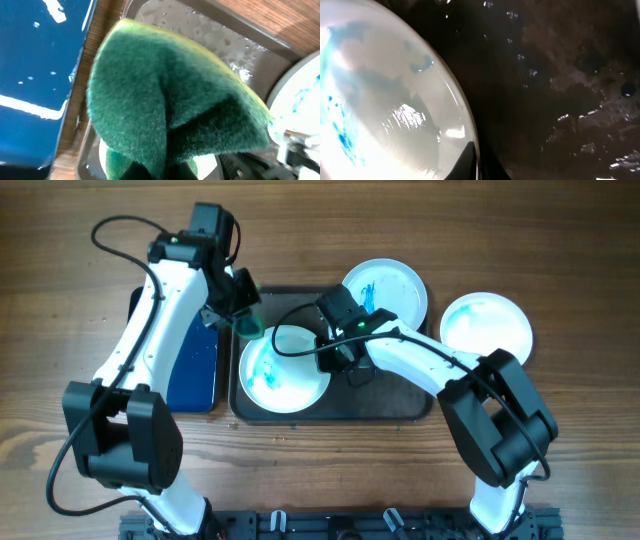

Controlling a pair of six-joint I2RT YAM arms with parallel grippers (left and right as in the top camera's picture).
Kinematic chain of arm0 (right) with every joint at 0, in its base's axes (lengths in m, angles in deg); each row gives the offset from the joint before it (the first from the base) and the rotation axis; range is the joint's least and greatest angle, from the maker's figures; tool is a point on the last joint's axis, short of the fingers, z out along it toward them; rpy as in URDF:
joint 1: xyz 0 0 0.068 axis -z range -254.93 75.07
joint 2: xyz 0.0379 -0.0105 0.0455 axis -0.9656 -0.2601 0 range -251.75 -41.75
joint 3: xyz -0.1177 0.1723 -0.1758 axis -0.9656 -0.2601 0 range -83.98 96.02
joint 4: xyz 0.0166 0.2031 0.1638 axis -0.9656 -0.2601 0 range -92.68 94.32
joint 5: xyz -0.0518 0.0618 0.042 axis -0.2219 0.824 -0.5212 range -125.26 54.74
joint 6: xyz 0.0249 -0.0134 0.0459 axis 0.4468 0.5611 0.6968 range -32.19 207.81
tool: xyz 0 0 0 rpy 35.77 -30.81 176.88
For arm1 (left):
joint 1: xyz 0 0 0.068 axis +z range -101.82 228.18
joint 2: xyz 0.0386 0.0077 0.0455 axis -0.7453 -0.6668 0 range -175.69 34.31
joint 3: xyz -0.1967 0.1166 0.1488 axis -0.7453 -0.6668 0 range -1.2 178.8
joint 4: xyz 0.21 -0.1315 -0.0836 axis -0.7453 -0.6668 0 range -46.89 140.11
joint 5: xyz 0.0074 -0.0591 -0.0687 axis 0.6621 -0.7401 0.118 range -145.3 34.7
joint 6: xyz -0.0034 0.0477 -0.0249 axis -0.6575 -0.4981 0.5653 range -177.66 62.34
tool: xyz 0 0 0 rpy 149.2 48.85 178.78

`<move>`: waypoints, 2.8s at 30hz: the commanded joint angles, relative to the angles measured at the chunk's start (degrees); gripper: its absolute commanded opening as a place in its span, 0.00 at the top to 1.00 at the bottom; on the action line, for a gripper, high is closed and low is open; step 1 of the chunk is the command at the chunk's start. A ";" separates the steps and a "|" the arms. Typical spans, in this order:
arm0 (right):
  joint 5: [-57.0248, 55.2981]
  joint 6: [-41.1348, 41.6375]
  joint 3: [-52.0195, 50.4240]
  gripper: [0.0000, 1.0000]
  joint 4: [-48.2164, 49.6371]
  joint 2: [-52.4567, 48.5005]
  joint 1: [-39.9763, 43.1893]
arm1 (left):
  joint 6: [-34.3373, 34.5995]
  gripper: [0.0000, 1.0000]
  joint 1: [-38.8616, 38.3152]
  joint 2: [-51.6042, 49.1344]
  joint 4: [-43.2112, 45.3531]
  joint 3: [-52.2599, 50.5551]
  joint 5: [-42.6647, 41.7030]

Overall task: Clean dirty plates on tray and stack at the side
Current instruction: 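Scrub the second plate with the sponge in the left gripper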

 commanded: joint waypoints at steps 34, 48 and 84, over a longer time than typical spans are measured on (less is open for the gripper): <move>1.68 2.93 0.68 0.96 0.09 -1.66 1.07 | 0.11 0.96 -8.76 -0.22 17.92 -28.89 -2.12; 2.05 2.78 0.68 0.96 0.09 -1.66 1.07 | 7.78 0.96 -1.90 -0.22 17.97 -21.51 16.00; 2.49 2.45 0.68 0.96 0.42 -1.66 1.07 | -4.46 0.96 -10.56 -0.22 22.47 -26.12 -7.15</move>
